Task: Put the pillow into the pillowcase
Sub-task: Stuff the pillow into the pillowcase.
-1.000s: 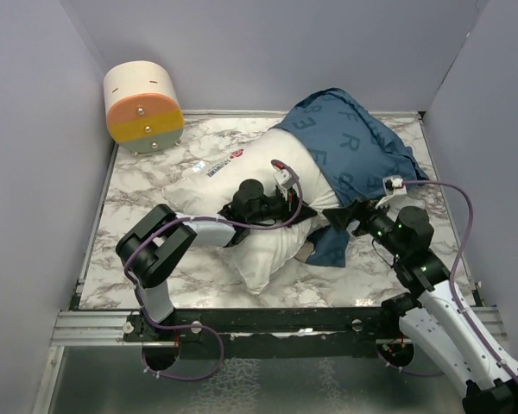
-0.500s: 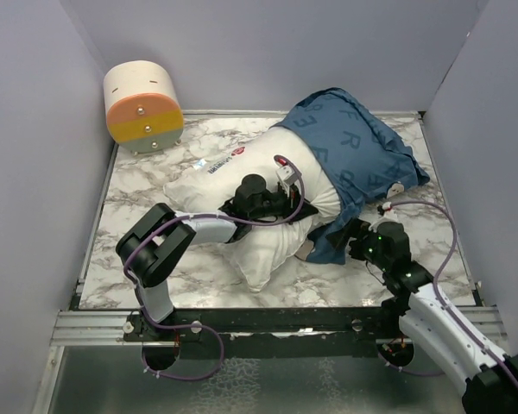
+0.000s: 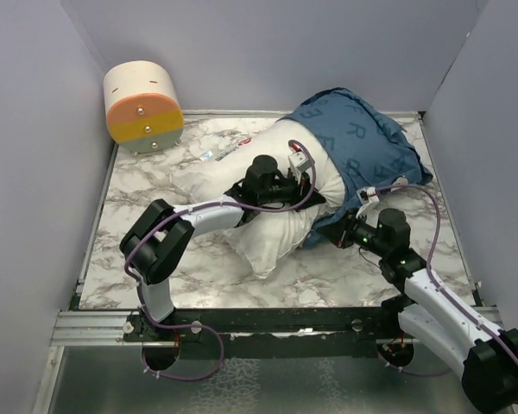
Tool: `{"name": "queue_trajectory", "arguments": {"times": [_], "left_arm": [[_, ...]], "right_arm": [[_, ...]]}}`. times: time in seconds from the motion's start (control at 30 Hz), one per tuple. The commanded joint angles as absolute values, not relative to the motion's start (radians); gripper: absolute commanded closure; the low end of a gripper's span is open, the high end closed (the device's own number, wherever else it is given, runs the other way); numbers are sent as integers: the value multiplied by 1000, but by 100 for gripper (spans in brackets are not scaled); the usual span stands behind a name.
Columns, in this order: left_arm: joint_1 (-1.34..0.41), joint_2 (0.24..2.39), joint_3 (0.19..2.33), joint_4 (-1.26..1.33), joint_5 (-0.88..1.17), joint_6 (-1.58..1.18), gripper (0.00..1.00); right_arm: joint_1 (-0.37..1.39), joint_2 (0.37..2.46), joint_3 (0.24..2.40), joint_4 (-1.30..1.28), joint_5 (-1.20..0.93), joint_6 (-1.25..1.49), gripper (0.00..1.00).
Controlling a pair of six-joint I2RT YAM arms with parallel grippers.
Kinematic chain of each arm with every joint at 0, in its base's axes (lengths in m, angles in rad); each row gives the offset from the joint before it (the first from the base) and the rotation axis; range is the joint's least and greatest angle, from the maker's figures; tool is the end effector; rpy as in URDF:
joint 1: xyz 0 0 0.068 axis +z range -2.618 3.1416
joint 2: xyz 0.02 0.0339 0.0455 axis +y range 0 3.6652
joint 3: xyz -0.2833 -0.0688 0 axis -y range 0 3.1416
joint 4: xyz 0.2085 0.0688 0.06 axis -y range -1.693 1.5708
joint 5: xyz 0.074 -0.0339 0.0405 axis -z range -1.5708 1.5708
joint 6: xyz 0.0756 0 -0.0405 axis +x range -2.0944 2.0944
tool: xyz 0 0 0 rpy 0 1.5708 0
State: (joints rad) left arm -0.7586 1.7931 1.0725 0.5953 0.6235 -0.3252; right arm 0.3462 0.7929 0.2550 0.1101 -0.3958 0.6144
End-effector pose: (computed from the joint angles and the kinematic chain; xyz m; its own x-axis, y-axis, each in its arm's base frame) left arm 0.2694 -0.3162 0.2804 -0.3987 0.0205 -0.9168 0.8986 0.2082 -0.3861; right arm 0.1423 0.0823 0.2004 -0.6896 0.3167 -0.6513 -0.3005 0.6931 0.6552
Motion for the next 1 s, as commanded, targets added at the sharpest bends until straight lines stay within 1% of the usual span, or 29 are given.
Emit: {"name": "queue_trajectory", "arguments": {"times": [0.0, 0.1, 0.17, 0.33, 0.47, 0.5, 0.53, 0.57, 0.63, 0.67, 0.7, 0.73, 0.8, 0.83, 0.9, 0.97], "left_arm": [[-766, 1849, 1206, 508, 640, -278, 100], [-774, 1906, 1248, 527, 617, -316, 100], [-787, 1937, 1246, 557, 597, -345, 100], [-819, 1996, 1187, 638, 553, -408, 100], [-820, 2012, 1139, 671, 537, -426, 100], [-820, 2003, 1127, 665, 536, -418, 99], [-819, 1988, 1112, 654, 531, -405, 96], [-820, 1968, 1093, 639, 517, -389, 89], [-819, 1906, 1036, 602, 468, -355, 67], [-821, 1873, 1009, 586, 446, -335, 58], [-820, 1834, 988, 573, 432, -316, 51], [-817, 1801, 971, 554, 426, -300, 47], [-808, 1727, 946, 507, 426, -275, 44], [-802, 1706, 938, 487, 424, -266, 43], [-786, 1617, 928, 451, 419, -257, 42], [-766, 1553, 924, 412, 421, -250, 41]], "right_arm": [[414, 784, 439, 255, -823, 549, 99], [463, 821, 506, 239, -906, 558, 99], [466, 849, 488, 286, -945, 601, 99], [466, 884, 409, 333, -960, 617, 99], [466, 874, 396, 167, -858, 532, 98], [466, 856, 390, 144, -839, 518, 94], [466, 830, 388, 121, -837, 501, 84], [466, 788, 394, 91, -837, 479, 74], [466, 685, 411, 43, -842, 467, 53], [466, 630, 418, 47, -855, 473, 43], [466, 587, 436, 35, -855, 468, 35], [466, 551, 475, -11, -829, 443, 28], [466, 521, 560, -112, -760, 390, 17], [466, 526, 601, -134, -734, 372, 14], [466, 561, 687, -191, -627, 342, 10], [466, 620, 767, -229, -475, 324, 8]]}}
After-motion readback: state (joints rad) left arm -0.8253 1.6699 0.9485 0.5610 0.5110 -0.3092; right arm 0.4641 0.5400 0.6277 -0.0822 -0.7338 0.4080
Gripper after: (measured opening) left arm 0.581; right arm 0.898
